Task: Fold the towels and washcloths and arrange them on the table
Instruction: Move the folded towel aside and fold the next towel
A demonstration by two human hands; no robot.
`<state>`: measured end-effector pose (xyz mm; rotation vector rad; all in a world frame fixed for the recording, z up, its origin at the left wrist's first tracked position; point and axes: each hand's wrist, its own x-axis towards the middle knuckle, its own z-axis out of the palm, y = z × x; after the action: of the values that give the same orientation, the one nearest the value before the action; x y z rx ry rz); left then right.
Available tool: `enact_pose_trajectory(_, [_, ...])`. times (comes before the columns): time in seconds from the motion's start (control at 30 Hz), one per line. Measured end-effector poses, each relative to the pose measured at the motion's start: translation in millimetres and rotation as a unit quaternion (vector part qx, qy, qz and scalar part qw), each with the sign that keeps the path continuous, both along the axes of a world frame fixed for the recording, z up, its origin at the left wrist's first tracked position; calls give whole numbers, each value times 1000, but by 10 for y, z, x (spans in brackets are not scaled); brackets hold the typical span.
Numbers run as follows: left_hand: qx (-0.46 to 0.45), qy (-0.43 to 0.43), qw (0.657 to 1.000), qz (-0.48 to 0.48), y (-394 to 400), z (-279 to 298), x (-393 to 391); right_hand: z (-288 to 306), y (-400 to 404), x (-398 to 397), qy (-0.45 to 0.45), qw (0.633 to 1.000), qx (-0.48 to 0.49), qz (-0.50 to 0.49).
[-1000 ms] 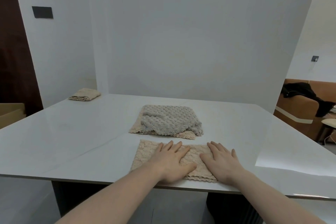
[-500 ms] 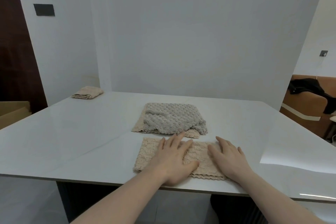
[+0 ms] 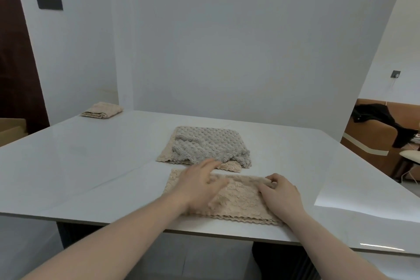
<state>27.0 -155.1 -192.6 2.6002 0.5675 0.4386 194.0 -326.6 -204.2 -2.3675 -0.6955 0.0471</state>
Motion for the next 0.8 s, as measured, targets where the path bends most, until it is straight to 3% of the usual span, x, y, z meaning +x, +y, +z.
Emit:
enact_pose_trajectory(0.07, [17, -33, 998, 46, 225, 47, -84, -13, -30, 35, 25, 997, 69, -18])
enact_pose_trajectory(0.27, [35, 11, 990, 133, 646, -227, -400, 8, -61, 63, 87, 979, 177, -50])
enact_pose_trajectory(0.8, [33, -1, 991, 128, 669, -243, -406, 488, 29, 258, 123, 977, 169, -44])
